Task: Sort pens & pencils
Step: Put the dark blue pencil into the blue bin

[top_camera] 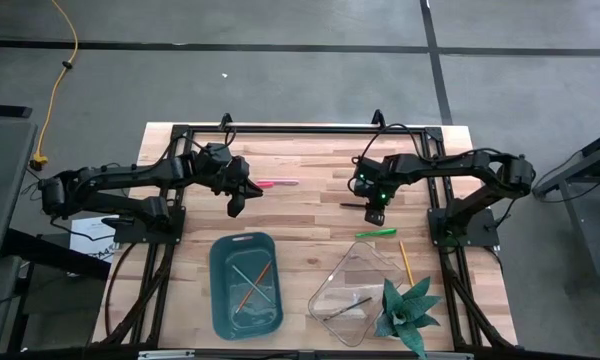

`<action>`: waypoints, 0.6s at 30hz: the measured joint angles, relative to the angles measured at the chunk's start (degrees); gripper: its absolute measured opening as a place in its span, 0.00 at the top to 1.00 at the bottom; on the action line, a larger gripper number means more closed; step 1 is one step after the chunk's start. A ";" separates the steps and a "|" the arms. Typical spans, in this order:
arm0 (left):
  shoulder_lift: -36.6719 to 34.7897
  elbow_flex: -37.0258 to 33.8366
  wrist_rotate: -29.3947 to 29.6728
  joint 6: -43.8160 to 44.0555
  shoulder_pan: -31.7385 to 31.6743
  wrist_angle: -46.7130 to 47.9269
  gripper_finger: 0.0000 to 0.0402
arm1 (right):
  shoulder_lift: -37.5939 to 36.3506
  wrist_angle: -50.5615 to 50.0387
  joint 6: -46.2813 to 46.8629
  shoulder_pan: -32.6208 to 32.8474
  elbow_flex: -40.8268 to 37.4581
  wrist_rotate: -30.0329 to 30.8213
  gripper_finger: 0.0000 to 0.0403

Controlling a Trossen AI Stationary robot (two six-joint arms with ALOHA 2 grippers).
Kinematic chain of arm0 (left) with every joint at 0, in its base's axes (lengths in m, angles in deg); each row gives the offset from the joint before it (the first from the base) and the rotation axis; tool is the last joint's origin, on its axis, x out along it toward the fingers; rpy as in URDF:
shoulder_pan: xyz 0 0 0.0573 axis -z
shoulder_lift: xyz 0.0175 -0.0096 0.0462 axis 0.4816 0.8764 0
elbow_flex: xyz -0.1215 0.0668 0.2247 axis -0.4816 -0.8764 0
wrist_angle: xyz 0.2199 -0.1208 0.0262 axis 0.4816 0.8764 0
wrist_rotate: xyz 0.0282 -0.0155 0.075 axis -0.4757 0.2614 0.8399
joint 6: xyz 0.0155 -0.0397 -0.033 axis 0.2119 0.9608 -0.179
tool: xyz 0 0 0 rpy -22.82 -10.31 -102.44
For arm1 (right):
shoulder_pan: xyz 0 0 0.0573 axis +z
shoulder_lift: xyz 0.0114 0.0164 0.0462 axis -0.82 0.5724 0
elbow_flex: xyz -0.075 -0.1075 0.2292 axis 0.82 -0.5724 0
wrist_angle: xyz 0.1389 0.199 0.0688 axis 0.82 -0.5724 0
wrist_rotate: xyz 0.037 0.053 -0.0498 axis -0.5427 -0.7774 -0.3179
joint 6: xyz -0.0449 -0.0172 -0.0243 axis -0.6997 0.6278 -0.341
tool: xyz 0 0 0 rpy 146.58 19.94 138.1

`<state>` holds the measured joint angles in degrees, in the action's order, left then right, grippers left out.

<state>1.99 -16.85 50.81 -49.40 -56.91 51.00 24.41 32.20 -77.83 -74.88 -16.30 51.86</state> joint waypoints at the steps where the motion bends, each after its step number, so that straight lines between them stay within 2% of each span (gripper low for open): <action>1: 0.00 0.00 0.01 0.01 0.00 0.01 0.90 | 0.00 0.01 0.03 0.00 0.00 -0.01 0.78; 8: 0.00 0.00 0.03 0.20 0.00 0.01 0.90 | 0.02 2.23 1.56 -0.09 3.19 -1.73 0.78; 15: 0.00 0.00 0.09 1.70 0.04 -0.01 0.90 | 0.02 2.27 1.18 -0.05 16.92 -3.56 0.78; 18: 0.00 0.00 -0.02 2.02 0.04 -0.01 0.90 | 0.02 2.27 1.01 0.27 23.13 -7.54 0.78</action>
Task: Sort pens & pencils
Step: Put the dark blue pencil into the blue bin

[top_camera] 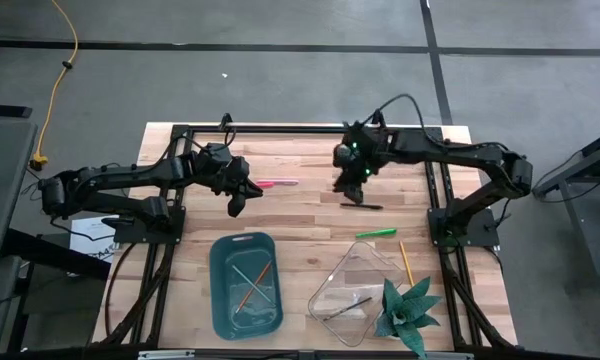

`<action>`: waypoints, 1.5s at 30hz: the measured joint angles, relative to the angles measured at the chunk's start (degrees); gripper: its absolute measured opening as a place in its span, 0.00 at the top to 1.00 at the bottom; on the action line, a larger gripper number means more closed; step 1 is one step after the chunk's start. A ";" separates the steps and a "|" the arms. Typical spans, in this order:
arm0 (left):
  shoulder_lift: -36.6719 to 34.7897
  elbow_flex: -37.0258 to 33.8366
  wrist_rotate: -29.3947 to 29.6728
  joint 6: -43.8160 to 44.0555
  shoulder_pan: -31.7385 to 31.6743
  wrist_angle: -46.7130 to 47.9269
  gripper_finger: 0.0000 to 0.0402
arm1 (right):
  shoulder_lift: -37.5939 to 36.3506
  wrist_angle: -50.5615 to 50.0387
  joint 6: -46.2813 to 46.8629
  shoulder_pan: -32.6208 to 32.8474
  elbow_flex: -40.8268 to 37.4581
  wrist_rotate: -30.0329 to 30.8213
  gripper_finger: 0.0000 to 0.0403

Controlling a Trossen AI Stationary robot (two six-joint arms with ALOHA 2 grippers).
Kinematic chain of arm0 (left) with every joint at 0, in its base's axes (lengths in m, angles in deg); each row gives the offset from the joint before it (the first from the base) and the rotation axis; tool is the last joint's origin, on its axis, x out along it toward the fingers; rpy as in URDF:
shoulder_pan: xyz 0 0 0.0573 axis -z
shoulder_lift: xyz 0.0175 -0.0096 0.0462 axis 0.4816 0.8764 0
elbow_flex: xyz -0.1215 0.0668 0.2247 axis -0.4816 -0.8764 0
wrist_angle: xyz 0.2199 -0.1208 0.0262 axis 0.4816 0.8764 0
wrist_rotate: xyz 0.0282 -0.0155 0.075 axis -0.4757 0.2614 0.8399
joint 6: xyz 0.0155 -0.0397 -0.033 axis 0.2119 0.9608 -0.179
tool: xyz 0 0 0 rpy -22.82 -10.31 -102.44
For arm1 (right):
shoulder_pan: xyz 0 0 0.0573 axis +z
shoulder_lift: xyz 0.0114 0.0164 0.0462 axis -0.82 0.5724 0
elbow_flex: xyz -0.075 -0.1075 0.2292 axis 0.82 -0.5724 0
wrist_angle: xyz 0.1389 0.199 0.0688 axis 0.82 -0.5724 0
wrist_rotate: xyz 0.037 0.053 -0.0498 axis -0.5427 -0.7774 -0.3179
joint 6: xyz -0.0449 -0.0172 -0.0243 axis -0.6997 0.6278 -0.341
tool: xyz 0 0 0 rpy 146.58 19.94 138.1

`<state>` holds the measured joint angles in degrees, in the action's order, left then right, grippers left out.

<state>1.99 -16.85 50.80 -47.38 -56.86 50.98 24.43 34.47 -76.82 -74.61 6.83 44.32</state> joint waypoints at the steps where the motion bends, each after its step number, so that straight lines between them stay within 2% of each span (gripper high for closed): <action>1: 0.00 0.00 -0.12 0.02 0.00 0.00 0.90 | 0.00 0.01 -0.09 0.20 1.89 -2.09 0.78; 4: 0.00 0.00 -1.35 0.03 0.00 -0.01 0.90 | -0.02 -0.67 -0.54 1.71 6.60 -6.46 0.78; 8: 0.00 0.00 -4.16 1.00 0.00 -0.79 0.90 | -0.02 -5.14 -2.41 4.85 10.63 -7.15 0.78; 11: -0.18 0.00 -6.16 1.50 0.78 -2.50 0.90 | -0.02 -8.02 -2.55 7.54 11.37 -7.22 0.78; 17: -2.32 0.02 -6.27 5.23 6.27 -11.73 0.90 | -0.02 -12.07 -2.31 13.94 11.48 -8.81 0.78; 22: -5.84 0.16 1.06 8.01 11.95 -15.27 0.90 | -0.02 -12.34 -1.22 19.32 11.49 -8.78 0.78; 28: -9.10 2.42 10.92 7.79 19.45 -13.30 0.90 | -0.02 -12.35 0.54 23.75 11.49 -7.40 0.78; 32: -9.53 4.75 16.01 6.86 24.55 -9.57 0.90 | -0.02 -10.19 4.83 26.49 11.49 -6.38 0.78; 39: -9.53 6.14 21.39 7.73 33.63 -6.89 0.90 | 0.00 -3.76 11.91 32.99 11.49 0.75 0.78; 45: -9.53 6.14 26.26 9.97 41.93 -6.77 0.90 | 0.73 -4.15 17.66 37.78 11.51 6.76 0.78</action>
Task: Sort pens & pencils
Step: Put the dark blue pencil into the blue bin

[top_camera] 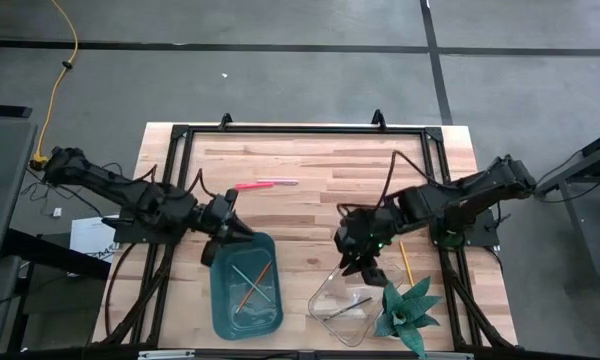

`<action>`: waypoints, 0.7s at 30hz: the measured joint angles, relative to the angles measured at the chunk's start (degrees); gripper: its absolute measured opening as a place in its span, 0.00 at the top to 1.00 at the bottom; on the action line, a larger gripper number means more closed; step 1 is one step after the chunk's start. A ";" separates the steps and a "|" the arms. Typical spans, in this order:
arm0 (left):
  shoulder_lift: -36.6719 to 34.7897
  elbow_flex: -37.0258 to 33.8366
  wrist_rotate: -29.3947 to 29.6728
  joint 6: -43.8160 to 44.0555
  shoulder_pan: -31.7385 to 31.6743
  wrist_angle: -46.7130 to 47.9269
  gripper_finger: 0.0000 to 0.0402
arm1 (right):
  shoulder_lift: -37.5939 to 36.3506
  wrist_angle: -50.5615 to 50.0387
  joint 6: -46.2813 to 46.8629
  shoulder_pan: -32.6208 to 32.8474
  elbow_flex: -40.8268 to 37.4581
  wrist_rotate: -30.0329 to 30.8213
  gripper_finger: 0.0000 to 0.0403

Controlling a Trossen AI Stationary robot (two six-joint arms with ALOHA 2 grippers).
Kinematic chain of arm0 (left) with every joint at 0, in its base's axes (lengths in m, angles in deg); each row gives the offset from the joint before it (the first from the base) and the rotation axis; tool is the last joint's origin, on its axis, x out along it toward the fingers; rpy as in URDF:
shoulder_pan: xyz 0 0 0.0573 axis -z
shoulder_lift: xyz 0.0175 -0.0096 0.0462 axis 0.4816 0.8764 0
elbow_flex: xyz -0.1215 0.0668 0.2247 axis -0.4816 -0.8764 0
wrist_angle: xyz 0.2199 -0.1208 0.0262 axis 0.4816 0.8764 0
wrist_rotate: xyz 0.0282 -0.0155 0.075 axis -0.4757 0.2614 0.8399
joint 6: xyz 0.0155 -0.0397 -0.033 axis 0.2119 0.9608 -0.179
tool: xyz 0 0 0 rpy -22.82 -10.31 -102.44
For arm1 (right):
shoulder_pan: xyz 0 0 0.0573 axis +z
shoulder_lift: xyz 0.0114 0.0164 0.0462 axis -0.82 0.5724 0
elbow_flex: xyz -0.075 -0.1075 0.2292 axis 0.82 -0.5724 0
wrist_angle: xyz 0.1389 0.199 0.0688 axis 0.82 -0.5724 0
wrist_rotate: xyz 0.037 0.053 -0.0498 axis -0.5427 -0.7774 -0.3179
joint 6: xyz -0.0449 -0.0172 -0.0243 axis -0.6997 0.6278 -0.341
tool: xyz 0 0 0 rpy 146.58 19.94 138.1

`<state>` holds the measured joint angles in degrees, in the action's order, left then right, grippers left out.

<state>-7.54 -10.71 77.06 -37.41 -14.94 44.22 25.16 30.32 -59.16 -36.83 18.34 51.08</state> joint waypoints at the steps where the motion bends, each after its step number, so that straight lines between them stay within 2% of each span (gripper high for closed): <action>1: 0.00 0.00 1.32 0.02 1.28 0.09 0.90 | 0.35 -0.68 0.91 0.65 0.00 0.97 0.78; 11: 0.01 0.00 9.53 1.52 9.55 1.29 0.90 | 6.95 -3.66 4.69 6.20 1.70 5.07 0.78; 15: 0.00 0.00 11.51 1.54 11.11 1.87 0.90 | 12.31 -12.89 0.27 7.81 10.23 10.45 0.78; 21: 0.00 0.00 12.08 1.62 11.01 3.83 0.90 | 21.02 -24.59 -5.94 8.50 24.28 14.40 0.78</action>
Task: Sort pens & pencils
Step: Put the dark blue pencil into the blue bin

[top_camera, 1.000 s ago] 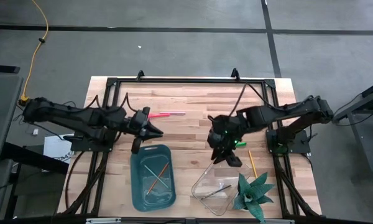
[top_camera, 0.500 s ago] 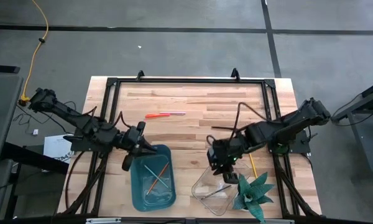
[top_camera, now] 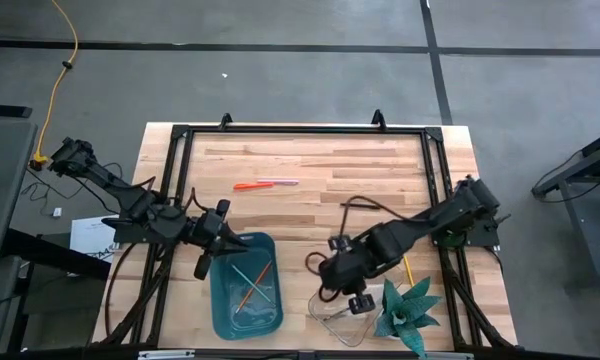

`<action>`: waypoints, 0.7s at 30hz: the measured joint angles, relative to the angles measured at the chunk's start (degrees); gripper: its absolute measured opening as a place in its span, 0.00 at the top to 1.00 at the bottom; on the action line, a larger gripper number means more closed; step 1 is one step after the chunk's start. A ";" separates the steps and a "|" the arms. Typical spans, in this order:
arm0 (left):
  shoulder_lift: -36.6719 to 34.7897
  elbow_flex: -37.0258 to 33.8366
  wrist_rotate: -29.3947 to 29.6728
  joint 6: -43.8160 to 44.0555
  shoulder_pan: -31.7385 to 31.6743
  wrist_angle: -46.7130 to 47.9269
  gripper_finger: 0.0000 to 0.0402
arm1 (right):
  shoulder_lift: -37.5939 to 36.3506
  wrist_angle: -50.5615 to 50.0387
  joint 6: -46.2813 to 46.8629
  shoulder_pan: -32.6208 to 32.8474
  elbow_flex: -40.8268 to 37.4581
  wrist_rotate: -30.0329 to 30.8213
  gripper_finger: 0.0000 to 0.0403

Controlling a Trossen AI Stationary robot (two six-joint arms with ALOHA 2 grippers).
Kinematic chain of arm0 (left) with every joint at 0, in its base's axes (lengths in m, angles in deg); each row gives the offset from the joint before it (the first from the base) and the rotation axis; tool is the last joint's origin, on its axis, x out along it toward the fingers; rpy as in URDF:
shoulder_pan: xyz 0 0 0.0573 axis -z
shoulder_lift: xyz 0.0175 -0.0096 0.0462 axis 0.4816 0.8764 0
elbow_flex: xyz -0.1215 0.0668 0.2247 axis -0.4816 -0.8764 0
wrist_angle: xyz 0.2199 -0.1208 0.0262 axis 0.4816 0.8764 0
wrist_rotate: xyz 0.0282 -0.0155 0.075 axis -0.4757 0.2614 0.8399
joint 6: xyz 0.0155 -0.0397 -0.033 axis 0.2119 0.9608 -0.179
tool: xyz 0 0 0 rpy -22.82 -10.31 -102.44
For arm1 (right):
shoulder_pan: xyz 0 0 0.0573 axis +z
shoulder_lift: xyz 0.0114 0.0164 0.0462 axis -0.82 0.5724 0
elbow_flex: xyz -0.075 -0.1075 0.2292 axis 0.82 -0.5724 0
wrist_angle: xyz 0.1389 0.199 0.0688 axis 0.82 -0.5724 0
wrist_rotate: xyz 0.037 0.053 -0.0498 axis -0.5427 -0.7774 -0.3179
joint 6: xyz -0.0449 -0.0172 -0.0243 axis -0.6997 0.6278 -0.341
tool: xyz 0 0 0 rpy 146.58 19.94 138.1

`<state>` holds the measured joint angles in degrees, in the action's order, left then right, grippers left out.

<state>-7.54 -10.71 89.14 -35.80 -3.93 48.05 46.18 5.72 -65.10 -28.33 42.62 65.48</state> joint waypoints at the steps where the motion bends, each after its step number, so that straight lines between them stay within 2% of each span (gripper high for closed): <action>1: 0.00 0.00 0.00 0.00 -0.02 0.34 0.90 | 1.21 -1.89 -1.14 0.14 1.63 0.72 0.78; 4: 0.00 0.00 0.00 -0.02 0.00 1.22 0.90 | 4.27 -5.78 -2.99 0.60 4.60 1.95 0.78; 9: 0.00 0.00 -0.01 -0.04 0.00 3.42 0.90 | 6.49 -6.30 -3.20 2.91 4.84 1.64 0.78; 21: 0.00 0.00 -0.02 -0.35 -0.02 5.71 0.90 | 9.58 -4.18 3.95 8.09 4.86 1.46 0.78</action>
<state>-7.54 -10.71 89.11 -36.15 -3.95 53.76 55.75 1.54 -61.15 -20.23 47.48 66.94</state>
